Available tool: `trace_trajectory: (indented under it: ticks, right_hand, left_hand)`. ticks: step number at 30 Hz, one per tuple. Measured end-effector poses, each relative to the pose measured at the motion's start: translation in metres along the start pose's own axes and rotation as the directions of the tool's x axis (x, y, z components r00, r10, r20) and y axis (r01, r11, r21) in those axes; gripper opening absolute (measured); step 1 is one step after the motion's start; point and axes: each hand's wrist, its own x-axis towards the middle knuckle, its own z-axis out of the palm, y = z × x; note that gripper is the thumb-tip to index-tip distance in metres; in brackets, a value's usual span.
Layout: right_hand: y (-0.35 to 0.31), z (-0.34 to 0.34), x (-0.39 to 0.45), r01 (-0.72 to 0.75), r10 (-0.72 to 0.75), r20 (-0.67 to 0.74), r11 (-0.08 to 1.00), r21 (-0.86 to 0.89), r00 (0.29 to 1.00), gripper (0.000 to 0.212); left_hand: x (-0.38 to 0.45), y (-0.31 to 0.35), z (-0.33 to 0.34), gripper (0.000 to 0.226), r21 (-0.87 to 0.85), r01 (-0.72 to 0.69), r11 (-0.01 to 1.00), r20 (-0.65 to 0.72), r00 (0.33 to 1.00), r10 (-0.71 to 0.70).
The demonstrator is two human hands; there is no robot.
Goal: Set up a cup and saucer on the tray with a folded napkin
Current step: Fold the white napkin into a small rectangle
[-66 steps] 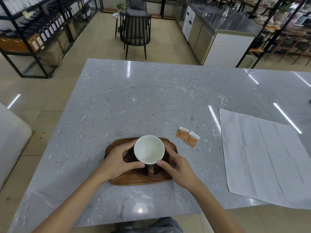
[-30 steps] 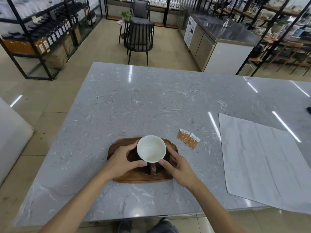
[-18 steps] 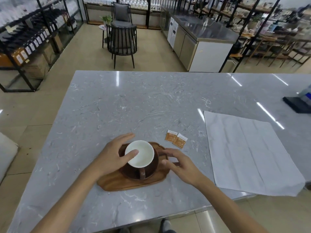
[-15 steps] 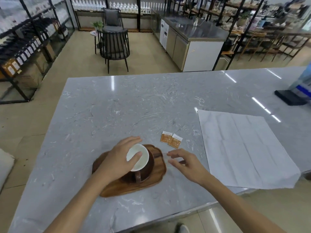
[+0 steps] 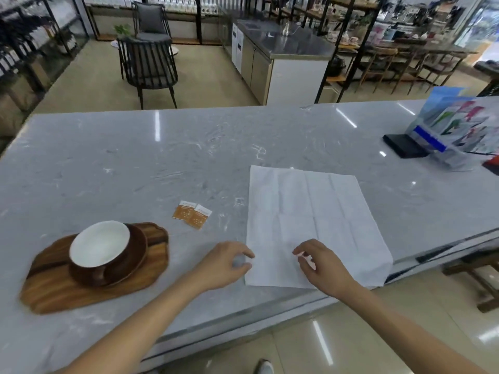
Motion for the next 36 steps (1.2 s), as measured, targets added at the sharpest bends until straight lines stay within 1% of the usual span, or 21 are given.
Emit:
trace_trajectory:
  ticks: [1,2,5,6,7,8,9,10,12,14,16,18,20,23,25,26,28,31,33,35,36]
  right_hand:
    - [0.016,-0.007,-0.006,0.013,-0.014,-0.008,0.999,-0.042,1.000,0.022]
    - [0.031,-0.012,-0.012,0.021,-0.022,-0.012,0.996,-0.087,1.000,0.031]
    - [0.073,-0.018,-0.029,0.020,-0.003,0.060,0.958,-0.288,0.998,0.082]
    - [0.086,-0.017,-0.034,0.009,0.026,0.095,0.936,-0.352,0.995,0.097]
    - [0.098,-0.016,-0.039,-0.006,0.061,0.123,0.916,-0.401,0.991,0.108]
    - [0.109,-0.015,-0.044,-0.024,0.089,0.133,0.903,-0.428,0.987,0.113]
    - [0.118,-0.015,-0.048,-0.039,0.100,0.119,0.901,-0.432,0.988,0.114]
    - [0.126,-0.016,-0.050,-0.048,0.095,0.094,0.908,-0.415,0.991,0.109]
    - [0.139,-0.021,-0.053,-0.033,0.051,0.047,0.946,-0.323,0.998,0.092]
    - [0.147,-0.032,-0.052,0.036,-0.033,0.021,0.983,-0.178,0.999,0.078]
    - [0.154,-0.049,-0.047,0.070,-0.071,-0.008,0.994,-0.081,0.997,0.071]
    - [0.159,-0.071,-0.038,0.068,-0.076,-0.085,0.993,-0.099,0.993,0.065]
    - [0.163,-0.092,-0.026,0.063,-0.095,-0.184,0.983,-0.170,0.978,0.048]
    - [0.163,-0.119,-0.005,0.031,-0.112,-0.313,0.967,-0.253,0.943,0.024]
    - [0.163,-0.136,0.011,0.027,-0.130,-0.361,0.961,-0.275,0.923,0.016]
    - [0.164,-0.144,0.019,0.038,-0.140,-0.363,0.961,-0.274,0.921,0.014]
    - [0.163,-0.162,0.033,0.054,-0.124,-0.357,0.978,-0.199,0.926,0.013]
    - [0.158,-0.190,0.056,0.034,-0.005,-0.364,0.997,0.074,0.932,0.007]
    - [0.151,-0.205,0.072,0.017,0.054,-0.383,0.983,0.180,0.922,0.006]
    - [0.142,-0.217,0.085,0.037,0.071,-0.410,0.968,0.249,0.909,0.007]
    - [0.135,-0.222,0.090,0.060,0.069,-0.428,0.958,0.280,0.901,0.010]
  left_hand:
    - [0.007,0.006,0.012,0.031,0.019,0.006,1.000,0.008,1.000,-0.006]
    - [0.014,0.011,0.024,0.038,0.051,0.000,0.999,0.020,1.000,-0.001]
    - [0.028,0.024,0.056,0.070,0.238,-0.052,0.970,0.093,0.995,0.030]
    - [0.030,0.027,0.064,0.079,0.317,-0.057,0.947,0.095,0.995,0.029]
    - [0.031,0.029,0.072,0.085,0.381,-0.050,0.923,0.081,0.996,0.020]
    - [0.031,0.031,0.077,0.090,0.426,-0.033,0.904,0.062,0.998,0.007]
    - [0.032,0.033,0.082,0.092,0.463,-0.011,0.886,0.045,0.999,-0.011]
    - [0.033,0.036,0.084,0.093,0.495,0.005,0.869,0.034,0.999,-0.025]
    - [0.033,0.043,0.087,0.088,0.531,0.008,0.847,0.042,0.998,-0.036]
    - [0.033,0.047,0.088,0.077,0.531,-0.026,0.847,0.074,0.997,-0.016]
    - [0.029,0.051,0.091,0.066,0.516,-0.069,0.854,0.096,0.995,0.023]
    - [0.023,0.055,0.097,0.057,0.508,-0.102,0.855,0.070,0.995,0.076]
    - [0.021,0.058,0.103,0.049,0.497,-0.107,0.861,0.018,0.993,0.113]
    - [0.021,0.058,0.106,0.038,0.420,-0.059,0.906,-0.004,0.998,0.067]
    - [0.021,0.059,0.104,0.026,0.351,-0.048,0.935,-0.010,0.998,0.055]
    - [0.022,0.060,0.100,0.021,0.289,-0.032,0.957,-0.025,0.999,0.041]
    - [0.027,0.061,0.083,0.017,0.111,0.034,0.993,-0.116,0.993,-0.021]
    - [0.042,0.060,0.036,0.011,-0.155,0.069,0.986,-0.321,0.940,-0.117]
    - [0.051,0.064,0.000,0.015,-0.242,0.034,0.970,-0.407,0.904,-0.133]
    - [0.057,0.068,-0.033,0.020,-0.268,-0.002,0.963,-0.504,0.853,-0.139]
    - [0.058,0.070,-0.048,0.018,-0.274,-0.020,0.962,-0.557,0.818,-0.142]
